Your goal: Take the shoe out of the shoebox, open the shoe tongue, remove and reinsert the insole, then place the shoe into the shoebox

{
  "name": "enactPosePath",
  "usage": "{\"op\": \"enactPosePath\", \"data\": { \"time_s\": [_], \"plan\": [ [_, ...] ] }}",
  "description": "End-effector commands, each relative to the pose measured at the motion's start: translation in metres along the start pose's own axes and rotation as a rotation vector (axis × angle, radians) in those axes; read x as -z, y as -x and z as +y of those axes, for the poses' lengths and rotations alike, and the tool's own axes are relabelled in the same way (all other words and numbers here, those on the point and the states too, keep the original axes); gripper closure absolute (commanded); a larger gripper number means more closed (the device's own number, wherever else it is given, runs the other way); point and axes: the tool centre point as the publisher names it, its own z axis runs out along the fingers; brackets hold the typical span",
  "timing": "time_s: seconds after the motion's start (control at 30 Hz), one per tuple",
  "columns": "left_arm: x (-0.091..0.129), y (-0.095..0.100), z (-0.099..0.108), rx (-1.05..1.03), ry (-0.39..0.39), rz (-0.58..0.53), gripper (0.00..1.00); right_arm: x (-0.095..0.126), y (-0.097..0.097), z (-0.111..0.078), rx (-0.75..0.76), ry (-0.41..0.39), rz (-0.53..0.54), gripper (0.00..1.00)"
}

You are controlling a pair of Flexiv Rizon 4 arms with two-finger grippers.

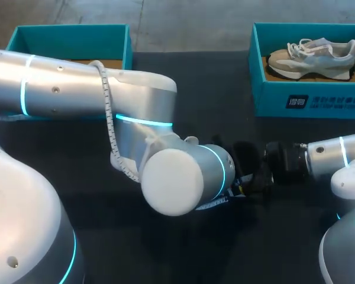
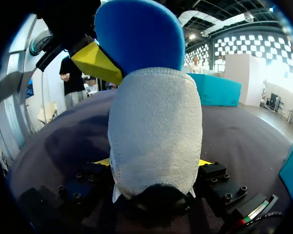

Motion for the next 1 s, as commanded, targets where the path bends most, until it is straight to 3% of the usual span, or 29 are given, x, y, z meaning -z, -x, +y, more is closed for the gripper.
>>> {"op": "enactPosePath", "data": {
  "time_s": [0.03,0.73,1.0],
  "plan": [
    [0.016,0.005,-0.002,0.001,-0.026,0.005,1.00,0.000,-0.001,0.001,0.001,-0.004,-0.001,1.00],
    [0.086,0.032,-0.065,0.075,-0.317,0.192,1.00,0.000,-0.001,0.001,0.001,-0.004,-0.001,1.00],
    [0.105,0.052,-0.097,0.117,-0.443,0.341,1.00,0.000,-0.001,0.001,0.001,-0.004,-0.001,1.00]
  ]
}}
